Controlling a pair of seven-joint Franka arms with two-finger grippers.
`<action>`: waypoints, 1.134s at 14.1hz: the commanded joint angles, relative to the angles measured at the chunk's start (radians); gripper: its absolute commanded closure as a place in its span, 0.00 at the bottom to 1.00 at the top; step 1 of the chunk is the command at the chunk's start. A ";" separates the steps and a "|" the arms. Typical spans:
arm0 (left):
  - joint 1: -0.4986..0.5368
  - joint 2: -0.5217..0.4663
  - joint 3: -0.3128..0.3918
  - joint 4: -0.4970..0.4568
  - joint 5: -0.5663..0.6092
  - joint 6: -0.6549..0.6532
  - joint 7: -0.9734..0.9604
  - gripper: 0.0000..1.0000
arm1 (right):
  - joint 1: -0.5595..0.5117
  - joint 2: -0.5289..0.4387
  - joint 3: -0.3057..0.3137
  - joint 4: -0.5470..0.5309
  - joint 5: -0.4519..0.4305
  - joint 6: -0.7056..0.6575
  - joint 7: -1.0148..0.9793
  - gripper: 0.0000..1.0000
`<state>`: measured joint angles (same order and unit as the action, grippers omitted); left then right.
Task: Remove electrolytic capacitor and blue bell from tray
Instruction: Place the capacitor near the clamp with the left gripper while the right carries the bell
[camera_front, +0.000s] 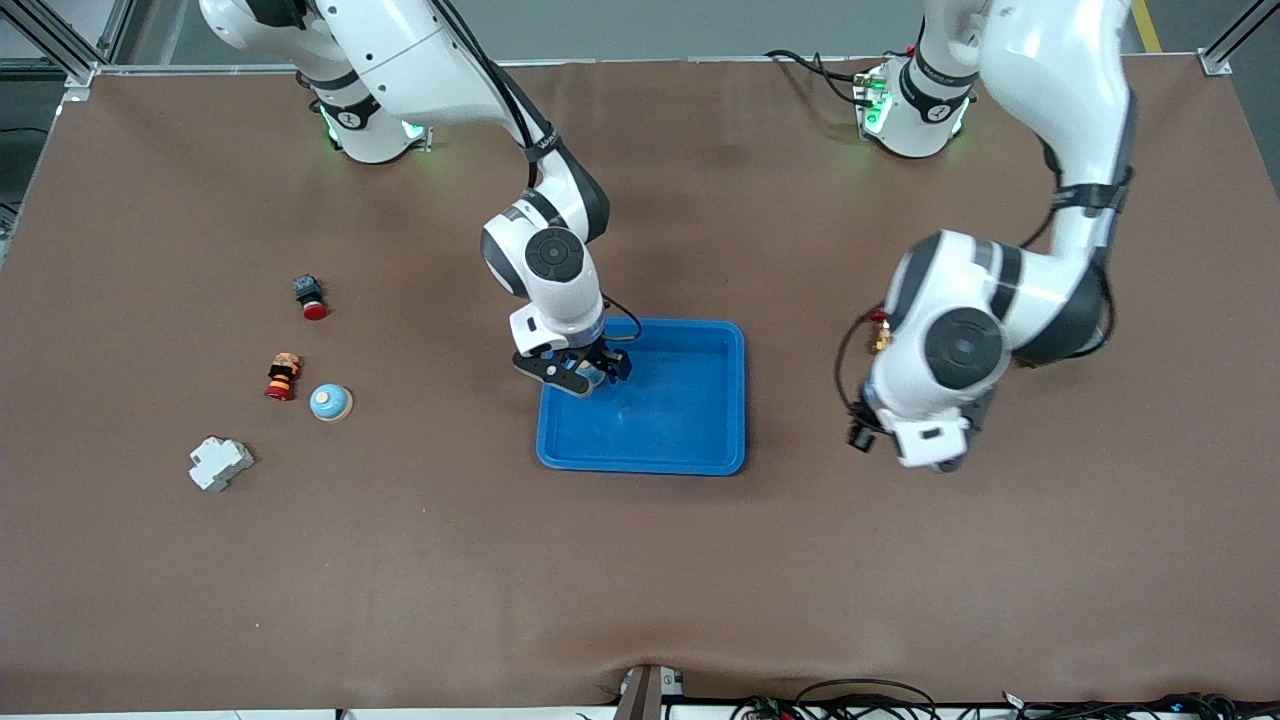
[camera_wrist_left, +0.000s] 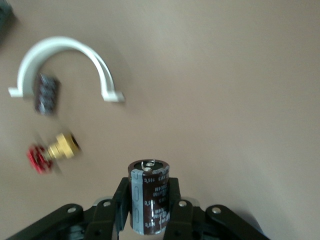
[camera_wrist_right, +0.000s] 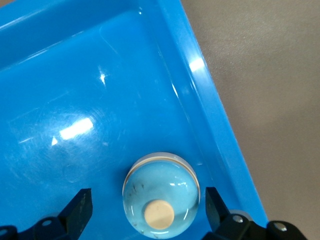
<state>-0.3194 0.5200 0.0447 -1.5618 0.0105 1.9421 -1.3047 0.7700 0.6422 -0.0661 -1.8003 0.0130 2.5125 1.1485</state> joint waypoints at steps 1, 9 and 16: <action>0.130 0.000 -0.011 -0.119 0.012 0.111 0.196 1.00 | -0.011 -0.003 0.005 0.010 -0.030 -0.008 0.008 0.00; 0.241 0.127 -0.008 -0.243 0.012 0.483 0.288 1.00 | -0.009 0.020 0.005 0.025 -0.073 -0.008 0.007 1.00; 0.246 0.103 -0.008 -0.256 0.012 0.495 0.282 0.00 | -0.008 0.011 0.011 0.200 0.001 -0.264 -0.006 1.00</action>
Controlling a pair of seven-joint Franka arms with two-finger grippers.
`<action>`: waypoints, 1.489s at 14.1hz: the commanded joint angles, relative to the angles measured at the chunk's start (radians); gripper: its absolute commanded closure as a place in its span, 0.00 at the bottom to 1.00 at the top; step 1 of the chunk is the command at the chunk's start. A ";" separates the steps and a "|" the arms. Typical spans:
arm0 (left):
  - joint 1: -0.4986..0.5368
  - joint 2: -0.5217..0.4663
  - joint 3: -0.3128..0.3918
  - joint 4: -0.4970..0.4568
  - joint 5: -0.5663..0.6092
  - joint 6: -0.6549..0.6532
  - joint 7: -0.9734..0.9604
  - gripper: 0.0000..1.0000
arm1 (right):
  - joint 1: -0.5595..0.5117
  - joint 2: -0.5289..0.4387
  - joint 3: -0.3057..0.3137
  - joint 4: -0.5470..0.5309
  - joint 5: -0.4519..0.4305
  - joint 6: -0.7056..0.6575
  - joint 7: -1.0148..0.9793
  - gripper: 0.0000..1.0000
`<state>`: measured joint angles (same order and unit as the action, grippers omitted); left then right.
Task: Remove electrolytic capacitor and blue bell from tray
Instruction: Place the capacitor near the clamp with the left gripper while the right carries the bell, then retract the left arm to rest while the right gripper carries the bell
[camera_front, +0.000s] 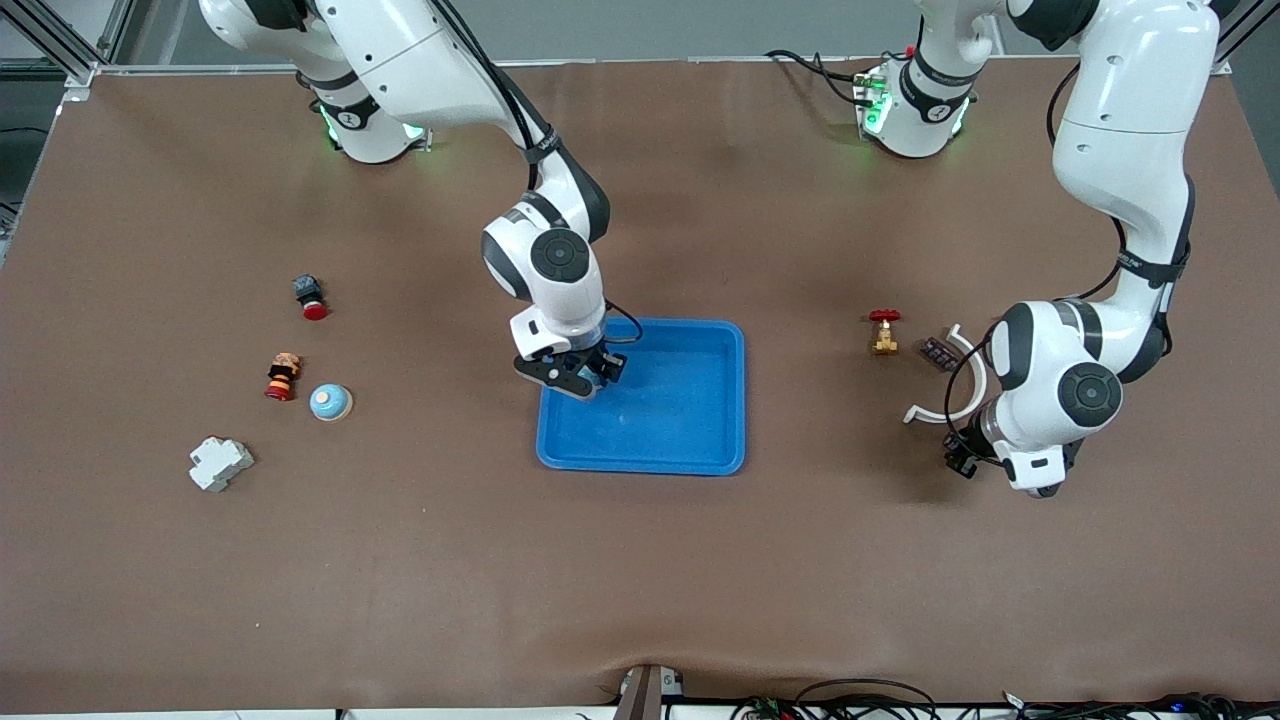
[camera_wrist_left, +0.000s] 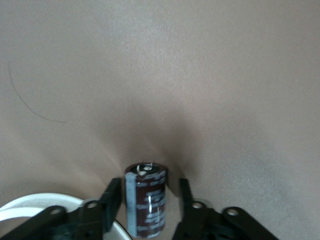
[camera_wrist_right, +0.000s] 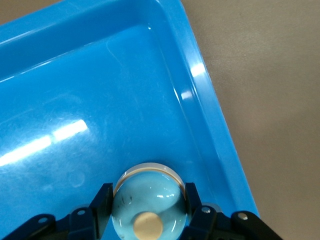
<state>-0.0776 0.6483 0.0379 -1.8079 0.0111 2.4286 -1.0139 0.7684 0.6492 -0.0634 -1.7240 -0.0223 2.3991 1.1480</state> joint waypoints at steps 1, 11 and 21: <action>0.006 -0.038 -0.003 0.010 0.012 -0.005 -0.018 0.00 | -0.012 0.007 0.008 0.180 0.039 -0.228 -0.031 1.00; 0.007 -0.395 -0.016 0.066 0.015 -0.411 0.291 0.00 | -0.354 -0.035 0.004 0.173 0.039 -0.293 -0.900 1.00; 0.045 -0.610 -0.012 0.283 0.067 -0.799 0.659 0.00 | -0.675 -0.080 0.005 -0.042 0.039 -0.049 -1.468 1.00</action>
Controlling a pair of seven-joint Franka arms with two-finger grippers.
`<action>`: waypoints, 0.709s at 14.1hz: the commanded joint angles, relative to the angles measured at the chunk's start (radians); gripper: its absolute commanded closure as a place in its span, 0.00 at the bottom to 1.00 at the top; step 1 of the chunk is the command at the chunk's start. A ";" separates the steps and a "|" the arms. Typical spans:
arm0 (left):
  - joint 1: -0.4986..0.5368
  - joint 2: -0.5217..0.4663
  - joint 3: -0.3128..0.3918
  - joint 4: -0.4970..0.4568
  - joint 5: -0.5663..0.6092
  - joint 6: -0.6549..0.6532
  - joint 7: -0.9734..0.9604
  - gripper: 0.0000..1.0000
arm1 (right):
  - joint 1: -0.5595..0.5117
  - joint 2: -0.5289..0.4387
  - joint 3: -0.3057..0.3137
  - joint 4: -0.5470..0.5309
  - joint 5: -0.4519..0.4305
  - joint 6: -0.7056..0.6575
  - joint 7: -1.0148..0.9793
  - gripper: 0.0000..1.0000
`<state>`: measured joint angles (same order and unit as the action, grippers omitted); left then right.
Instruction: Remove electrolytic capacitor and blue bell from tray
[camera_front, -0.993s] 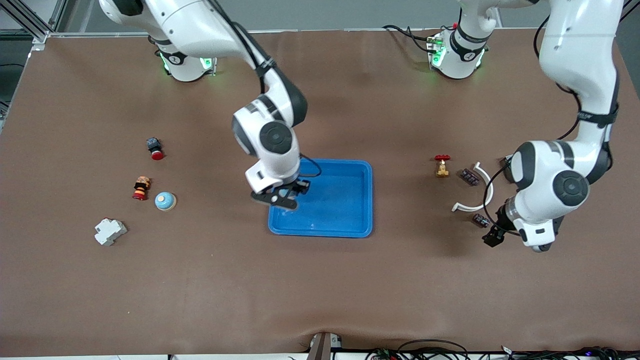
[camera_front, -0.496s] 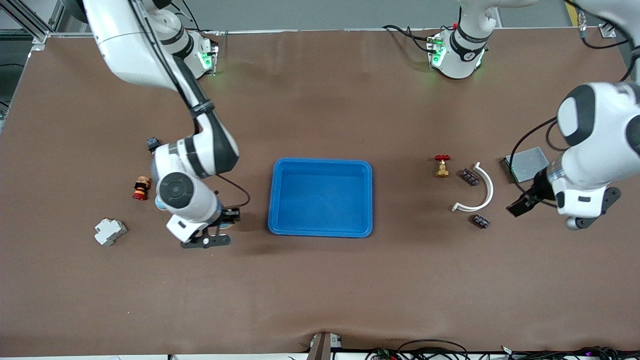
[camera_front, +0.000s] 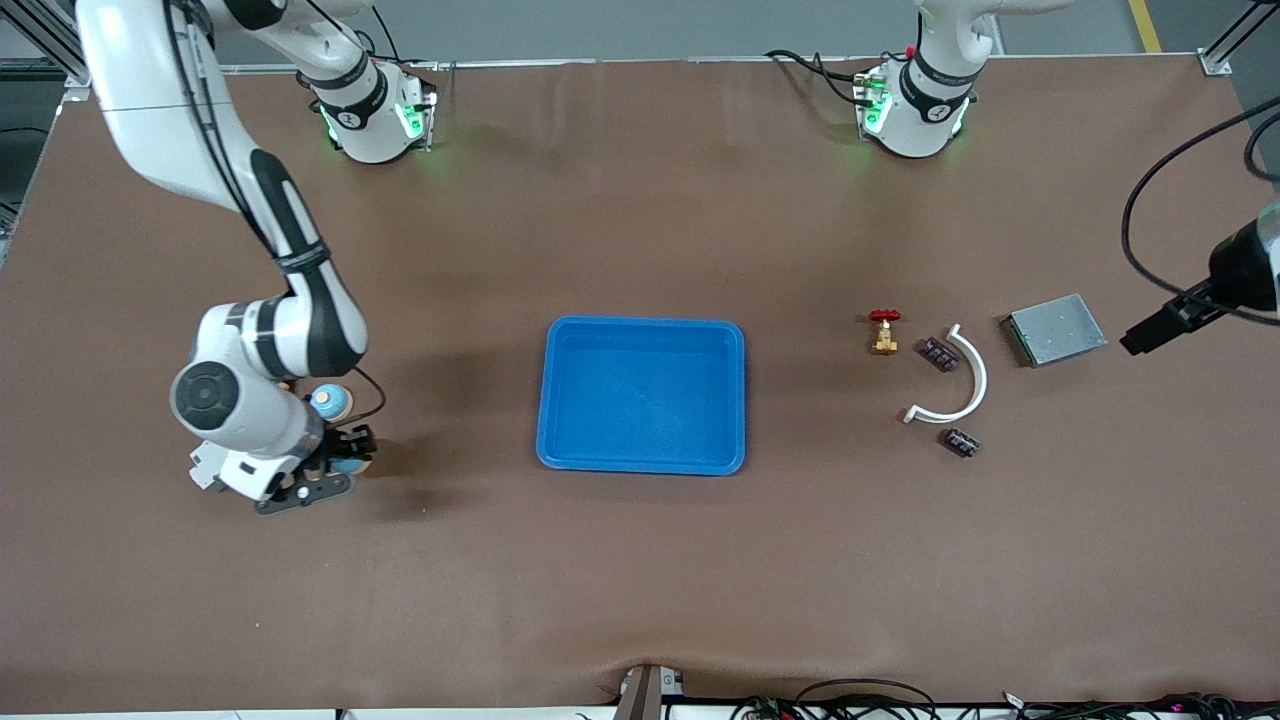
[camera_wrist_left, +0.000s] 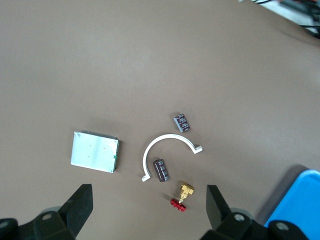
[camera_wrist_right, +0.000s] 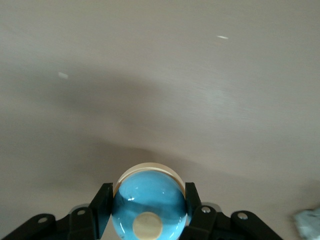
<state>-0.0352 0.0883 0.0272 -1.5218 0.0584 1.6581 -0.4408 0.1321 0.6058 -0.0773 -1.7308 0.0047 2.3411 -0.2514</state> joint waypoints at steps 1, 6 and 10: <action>0.004 -0.067 0.003 -0.001 0.020 -0.052 0.126 0.00 | -0.055 -0.035 0.021 -0.035 0.012 0.017 -0.090 1.00; 0.031 -0.053 0.003 0.101 0.021 -0.175 0.376 0.00 | -0.077 -0.008 0.022 -0.035 0.014 0.084 -0.117 1.00; 0.034 -0.068 -0.001 0.077 0.001 -0.196 0.347 0.00 | -0.101 0.025 0.024 -0.035 0.015 0.124 -0.157 1.00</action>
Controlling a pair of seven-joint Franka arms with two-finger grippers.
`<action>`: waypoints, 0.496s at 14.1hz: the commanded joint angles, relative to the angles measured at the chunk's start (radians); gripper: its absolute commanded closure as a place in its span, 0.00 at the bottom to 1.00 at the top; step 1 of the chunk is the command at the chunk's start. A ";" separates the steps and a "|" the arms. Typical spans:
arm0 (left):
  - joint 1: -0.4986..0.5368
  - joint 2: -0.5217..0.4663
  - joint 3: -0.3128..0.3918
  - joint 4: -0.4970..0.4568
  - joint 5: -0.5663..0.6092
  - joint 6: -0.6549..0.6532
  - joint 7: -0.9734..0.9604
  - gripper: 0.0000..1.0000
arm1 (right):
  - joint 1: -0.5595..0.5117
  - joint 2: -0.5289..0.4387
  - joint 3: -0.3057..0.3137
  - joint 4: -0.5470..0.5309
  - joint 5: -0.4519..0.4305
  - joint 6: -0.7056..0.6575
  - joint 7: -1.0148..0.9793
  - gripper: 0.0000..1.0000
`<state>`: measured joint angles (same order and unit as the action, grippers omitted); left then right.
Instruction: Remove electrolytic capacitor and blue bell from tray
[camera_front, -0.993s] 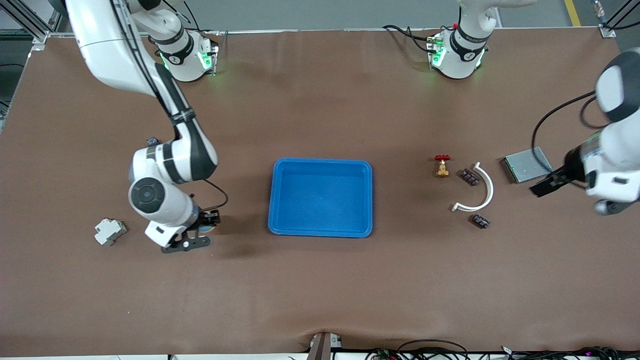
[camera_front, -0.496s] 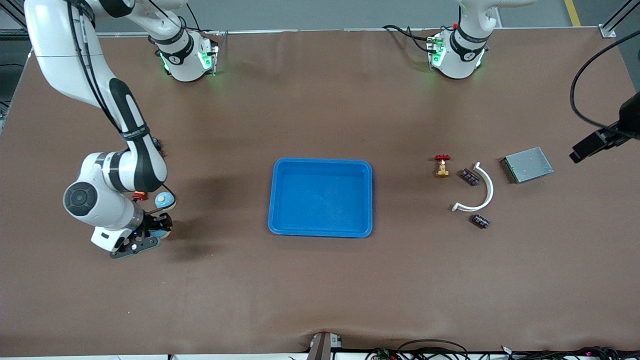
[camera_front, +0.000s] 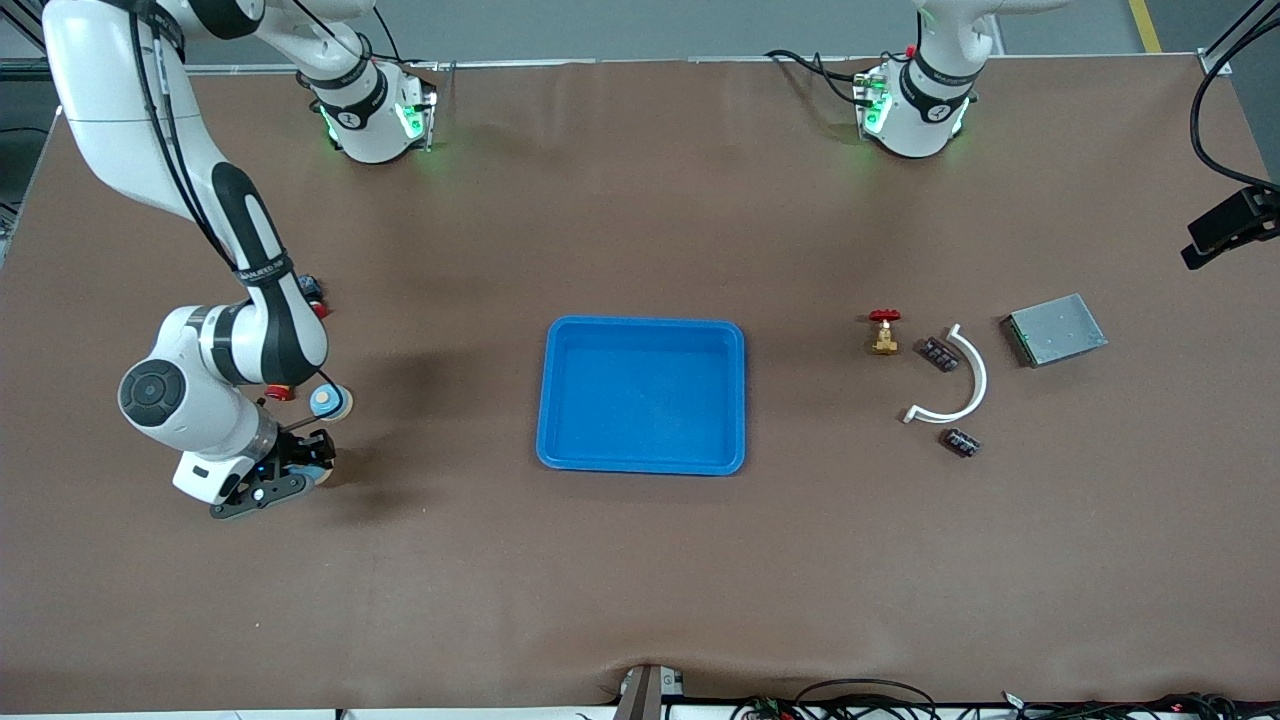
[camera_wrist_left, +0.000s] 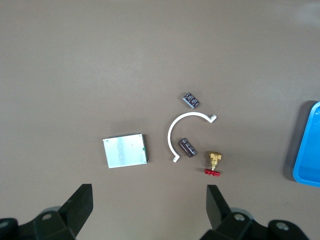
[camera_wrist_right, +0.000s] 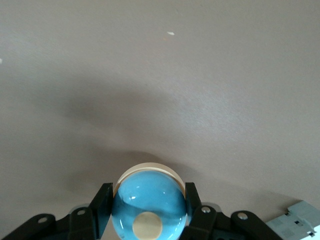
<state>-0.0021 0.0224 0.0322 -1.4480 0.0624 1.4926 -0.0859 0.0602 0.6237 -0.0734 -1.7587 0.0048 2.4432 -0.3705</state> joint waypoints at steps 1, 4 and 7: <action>0.005 -0.030 -0.015 -0.035 -0.044 -0.020 -0.018 0.00 | -0.031 0.010 0.020 -0.007 0.015 0.023 -0.038 1.00; 0.014 -0.123 -0.032 -0.159 -0.079 0.046 -0.020 0.00 | -0.037 0.030 0.023 -0.007 0.015 0.056 -0.038 1.00; 0.025 -0.110 -0.093 -0.120 -0.058 0.044 -0.023 0.00 | -0.040 0.037 0.033 -0.007 0.017 0.073 -0.036 1.00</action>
<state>0.0050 -0.0604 -0.0191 -1.5513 -0.0025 1.5159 -0.1010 0.0429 0.6581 -0.0660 -1.7654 0.0049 2.5030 -0.3850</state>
